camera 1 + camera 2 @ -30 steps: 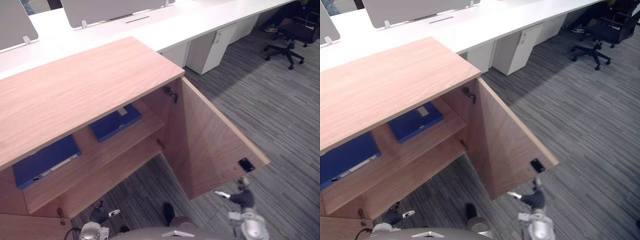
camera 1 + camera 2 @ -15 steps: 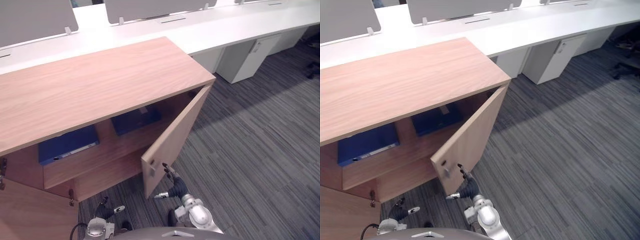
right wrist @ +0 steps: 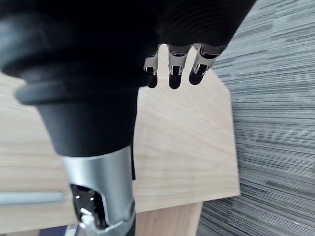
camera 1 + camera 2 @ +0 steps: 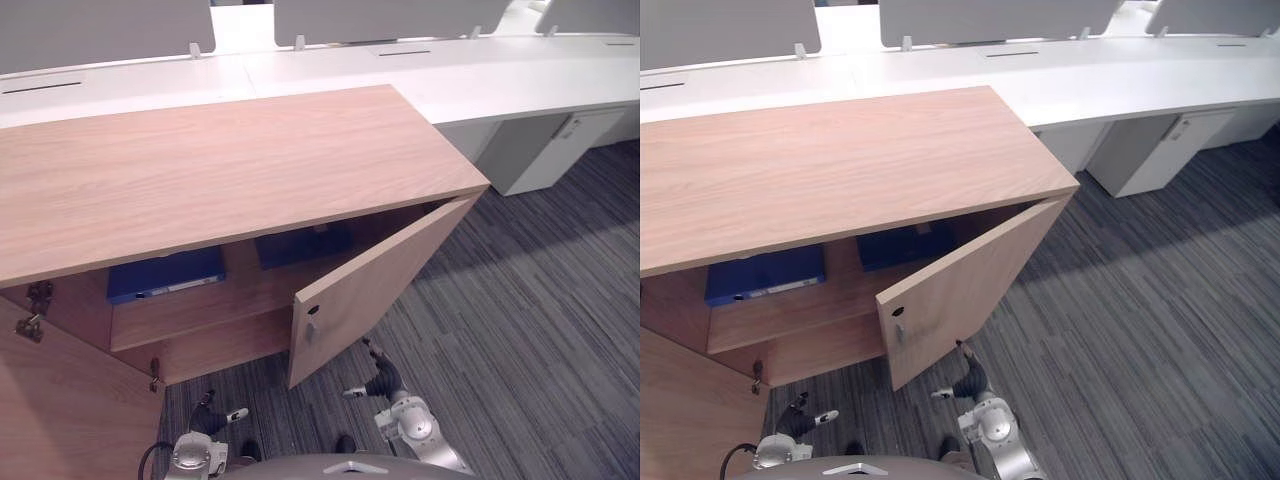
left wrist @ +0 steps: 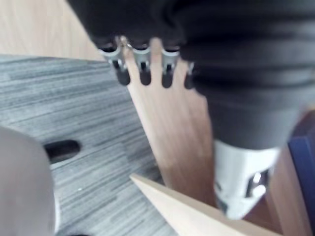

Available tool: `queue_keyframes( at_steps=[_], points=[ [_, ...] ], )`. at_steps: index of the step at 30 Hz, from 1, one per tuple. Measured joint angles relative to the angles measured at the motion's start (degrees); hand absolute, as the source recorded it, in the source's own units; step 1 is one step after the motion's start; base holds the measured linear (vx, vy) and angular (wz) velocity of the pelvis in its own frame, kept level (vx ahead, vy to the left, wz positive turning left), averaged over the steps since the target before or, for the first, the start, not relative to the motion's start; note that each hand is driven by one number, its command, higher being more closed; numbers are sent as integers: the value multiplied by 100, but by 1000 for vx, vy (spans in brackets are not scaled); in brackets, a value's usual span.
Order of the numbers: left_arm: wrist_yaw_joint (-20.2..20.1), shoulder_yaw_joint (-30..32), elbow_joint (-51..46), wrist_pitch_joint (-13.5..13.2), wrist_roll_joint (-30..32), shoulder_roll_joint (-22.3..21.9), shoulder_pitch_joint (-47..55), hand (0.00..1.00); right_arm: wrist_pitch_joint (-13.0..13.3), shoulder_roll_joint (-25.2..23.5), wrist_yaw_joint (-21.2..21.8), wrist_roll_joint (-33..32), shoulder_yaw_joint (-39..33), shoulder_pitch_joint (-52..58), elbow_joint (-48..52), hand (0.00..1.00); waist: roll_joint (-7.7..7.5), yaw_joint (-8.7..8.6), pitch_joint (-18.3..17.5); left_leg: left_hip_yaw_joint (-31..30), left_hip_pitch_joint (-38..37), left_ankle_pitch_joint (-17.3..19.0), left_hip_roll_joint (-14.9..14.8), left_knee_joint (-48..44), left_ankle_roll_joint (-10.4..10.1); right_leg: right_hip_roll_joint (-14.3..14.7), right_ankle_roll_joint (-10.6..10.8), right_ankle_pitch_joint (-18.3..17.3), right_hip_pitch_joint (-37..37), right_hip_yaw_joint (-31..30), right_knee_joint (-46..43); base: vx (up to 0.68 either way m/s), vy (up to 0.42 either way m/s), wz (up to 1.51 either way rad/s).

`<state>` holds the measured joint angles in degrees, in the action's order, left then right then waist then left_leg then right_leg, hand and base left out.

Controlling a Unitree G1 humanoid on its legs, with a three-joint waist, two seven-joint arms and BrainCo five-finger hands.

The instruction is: Walk over to the cabinet, pick up the folder, carry it to the office cabinet, place the folder inside the office cabinet, then close the office cabinet door

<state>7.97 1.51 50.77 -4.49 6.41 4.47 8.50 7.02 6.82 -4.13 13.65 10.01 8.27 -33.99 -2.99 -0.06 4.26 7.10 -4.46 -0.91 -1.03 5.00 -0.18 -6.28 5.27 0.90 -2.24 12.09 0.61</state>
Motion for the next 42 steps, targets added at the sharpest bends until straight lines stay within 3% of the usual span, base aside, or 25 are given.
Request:
queue_keyframes(
  at_steps=[5,14,23,27,30,35,38,42],
  points=[
    [6,243,165,1,-147,-48,-27,0,-122,-242,-28,-348,-558,-10,-1093,0,1,-2,-2,-265,15,-17,23,1,14,-31,5,-62,-144,294,7,5,-20,26],
    [48,445,377,32,-308,-67,-104,0,-252,-426,-237,-677,-1152,-254,-1874,0,-34,8,-17,-453,-87,-82,30,5,-17,-32,-43,-97,-344,494,1,-36,-18,13],
    [43,514,417,58,-445,-64,-113,0,-363,-543,-257,-879,-1552,-330,-2068,0,-78,-34,17,-504,-62,-118,26,8,-35,-50,-15,-204,-322,479,-78,-70,-11,6],
    [44,530,385,61,-526,-40,-113,0,-448,-550,-256,-874,-1571,-375,-2093,0,-92,5,39,-276,66,-95,27,5,-11,-59,8,-221,19,188,-267,-23,18,-31],
    [42,528,391,82,-635,26,-155,0,-470,-566,-257,-877,-1580,-451,-2090,0,-136,-68,104,-260,190,-121,59,0,29,-115,34,-281,344,62,-640,3,10,-12],
    [54,635,375,95,-655,89,-189,0,-461,-573,-257,-885,-1566,-446,-2051,0,-140,-26,207,-750,235,-97,74,-2,-14,-194,11,-752,456,-319,-1406,61,4,55],
    [70,752,362,95,-786,103,-201,0,-464,-577,-257,-884,-1561,-456,-2052,0,-166,102,194,-931,431,-155,80,-29,-95,-159,30,-891,433,-371,-1180,55,-32,47],
    [159,878,260,93,-871,-61,-216,0,-466,-462,-268,-894,-1577,-469,-1963,0,2,103,323,-1331,724,-392,38,-38,-199,-116,-21,-900,424,92,-1123,11,-58,56]
  ],
)
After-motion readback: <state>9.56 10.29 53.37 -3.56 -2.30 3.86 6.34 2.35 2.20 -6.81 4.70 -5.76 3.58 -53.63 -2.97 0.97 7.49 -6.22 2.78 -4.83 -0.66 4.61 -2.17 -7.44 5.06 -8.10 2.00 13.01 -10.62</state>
